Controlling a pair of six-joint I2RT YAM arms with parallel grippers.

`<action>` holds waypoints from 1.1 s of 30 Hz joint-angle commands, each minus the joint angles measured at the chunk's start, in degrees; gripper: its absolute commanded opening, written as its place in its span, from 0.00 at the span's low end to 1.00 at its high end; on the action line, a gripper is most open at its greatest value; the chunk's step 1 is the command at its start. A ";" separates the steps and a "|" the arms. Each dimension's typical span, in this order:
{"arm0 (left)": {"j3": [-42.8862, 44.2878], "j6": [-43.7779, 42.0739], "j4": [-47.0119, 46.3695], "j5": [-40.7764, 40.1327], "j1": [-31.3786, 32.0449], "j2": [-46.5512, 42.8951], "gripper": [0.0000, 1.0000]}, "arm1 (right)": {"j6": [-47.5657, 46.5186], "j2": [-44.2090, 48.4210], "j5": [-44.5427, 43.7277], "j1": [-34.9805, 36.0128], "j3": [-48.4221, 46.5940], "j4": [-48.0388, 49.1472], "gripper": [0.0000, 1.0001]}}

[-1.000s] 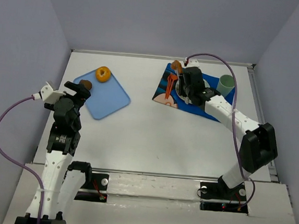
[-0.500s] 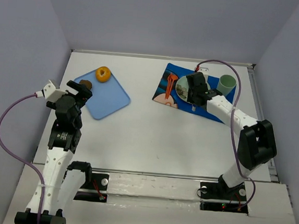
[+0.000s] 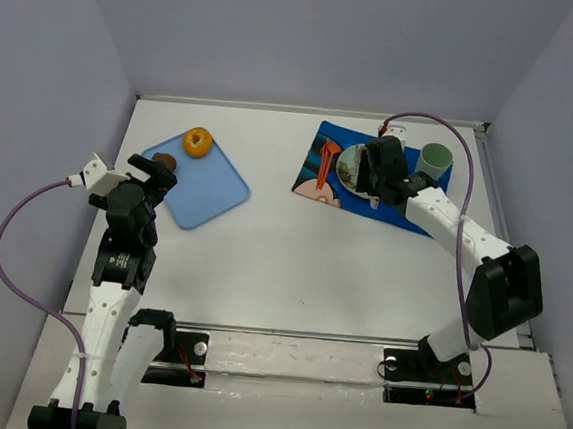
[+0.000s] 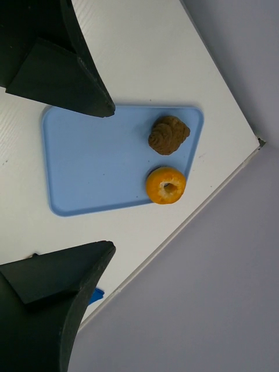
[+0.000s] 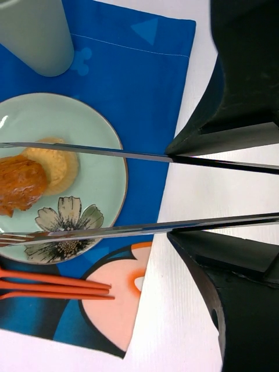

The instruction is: Place the bread

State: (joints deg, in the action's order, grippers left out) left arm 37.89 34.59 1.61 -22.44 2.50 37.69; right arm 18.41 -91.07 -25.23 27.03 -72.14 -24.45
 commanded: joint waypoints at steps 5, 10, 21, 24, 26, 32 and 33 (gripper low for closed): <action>0.26 -0.40 -1.78 -0.50 -0.22 -0.51 0.99 | -0.13 5.90 0.19 0.13 -0.19 0.98 0.57; 0.17 -0.40 -1.70 -0.33 -0.22 -0.95 0.99 | -1.62 8.97 1.93 0.13 -0.72 1.50 0.57; 0.17 -0.31 -1.69 0.29 -0.22 -1.39 0.99 | -14.19 17.50 33.38 0.13 8.33 13.37 0.55; 0.26 -0.31 -1.69 0.38 -0.22 -1.57 0.99 | -15.33 16.71 36.22 3.28 9.82 14.42 0.55; 0.08 -0.05 -1.96 -0.06 -0.22 -1.66 0.99 | -16.12 16.54 37.44 5.66 13.40 15.91 0.58; -0.18 0.22 -2.57 0.11 -0.22 -1.04 0.99 | -13.94 16.01 38.50 11.21 22.11 17.06 0.59; -0.27 0.30 -2.57 0.11 -0.22 -0.78 0.99 | -11.93 16.01 38.51 11.21 25.52 18.37 0.60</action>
State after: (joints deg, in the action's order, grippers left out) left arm 37.89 34.63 1.58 -22.26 2.50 36.88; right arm 3.73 -75.37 11.09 37.71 -52.18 -10.85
